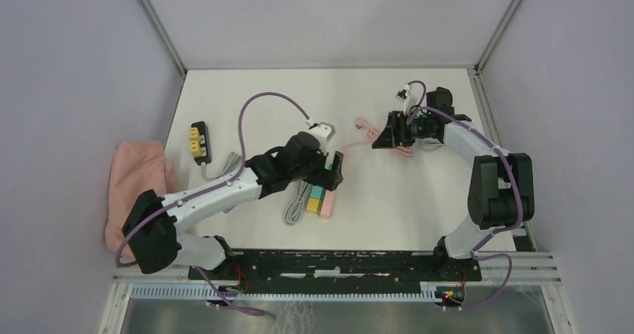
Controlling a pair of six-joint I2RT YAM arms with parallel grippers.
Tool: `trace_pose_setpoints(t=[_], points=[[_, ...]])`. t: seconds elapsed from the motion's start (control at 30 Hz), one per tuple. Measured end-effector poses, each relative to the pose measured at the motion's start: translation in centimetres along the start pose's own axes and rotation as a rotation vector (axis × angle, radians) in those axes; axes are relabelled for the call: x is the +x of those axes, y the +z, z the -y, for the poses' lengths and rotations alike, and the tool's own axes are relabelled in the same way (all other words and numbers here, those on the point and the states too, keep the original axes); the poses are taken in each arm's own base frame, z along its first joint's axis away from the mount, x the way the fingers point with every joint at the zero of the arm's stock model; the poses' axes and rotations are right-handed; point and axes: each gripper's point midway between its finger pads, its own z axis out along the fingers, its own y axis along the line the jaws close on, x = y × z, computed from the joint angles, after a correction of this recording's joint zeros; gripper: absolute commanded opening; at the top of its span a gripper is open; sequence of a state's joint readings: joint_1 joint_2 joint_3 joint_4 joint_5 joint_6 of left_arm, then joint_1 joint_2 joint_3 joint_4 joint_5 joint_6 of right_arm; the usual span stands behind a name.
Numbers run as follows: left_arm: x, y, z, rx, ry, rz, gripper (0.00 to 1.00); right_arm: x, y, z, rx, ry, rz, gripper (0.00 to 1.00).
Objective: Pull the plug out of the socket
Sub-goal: Move the socket to the center of the board, then remove the plug from the socket.
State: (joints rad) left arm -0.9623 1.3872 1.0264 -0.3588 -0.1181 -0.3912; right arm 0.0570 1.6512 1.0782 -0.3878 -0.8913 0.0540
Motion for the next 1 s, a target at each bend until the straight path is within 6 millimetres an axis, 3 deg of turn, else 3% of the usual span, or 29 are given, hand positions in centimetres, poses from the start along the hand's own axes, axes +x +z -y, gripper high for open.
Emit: trace_pose_setpoints(t=[0.17, 0.37, 0.57, 0.63, 0.83, 1.0], points=[[1.5, -0.3, -4.9, 0.019, -0.168, 0.034, 0.98, -0.2, 0.1, -0.5, -0.022, 0.012, 0.006, 0.77], [4.2, 0.3, -4.8, 0.067, -0.227, 0.005, 0.98, 0.1, 2.3, -1.9, -0.030, 0.068, 0.010, 0.79], [3.3, -0.5, -5.5, 0.047, -0.273, 0.080, 0.97, 1.8, 5.5, -4.2, 0.092, 0.062, -0.081, 0.87], [2.7, -1.0, -5.7, 0.042, -0.281, 0.121, 0.97, 1.4, 5.6, -4.6, 0.152, 0.052, -0.096, 0.99], [2.5, -2.4, -6.8, 0.013, -0.288, 0.215, 1.00, -1.8, 4.9, -5.8, 0.355, 0.006, -0.062, 1.00], [2.3, -3.6, -7.4, 0.001, -0.293, 0.280, 1.00, -1.4, 5.6, -6.6, 0.431, 0.089, -0.081, 0.99]])
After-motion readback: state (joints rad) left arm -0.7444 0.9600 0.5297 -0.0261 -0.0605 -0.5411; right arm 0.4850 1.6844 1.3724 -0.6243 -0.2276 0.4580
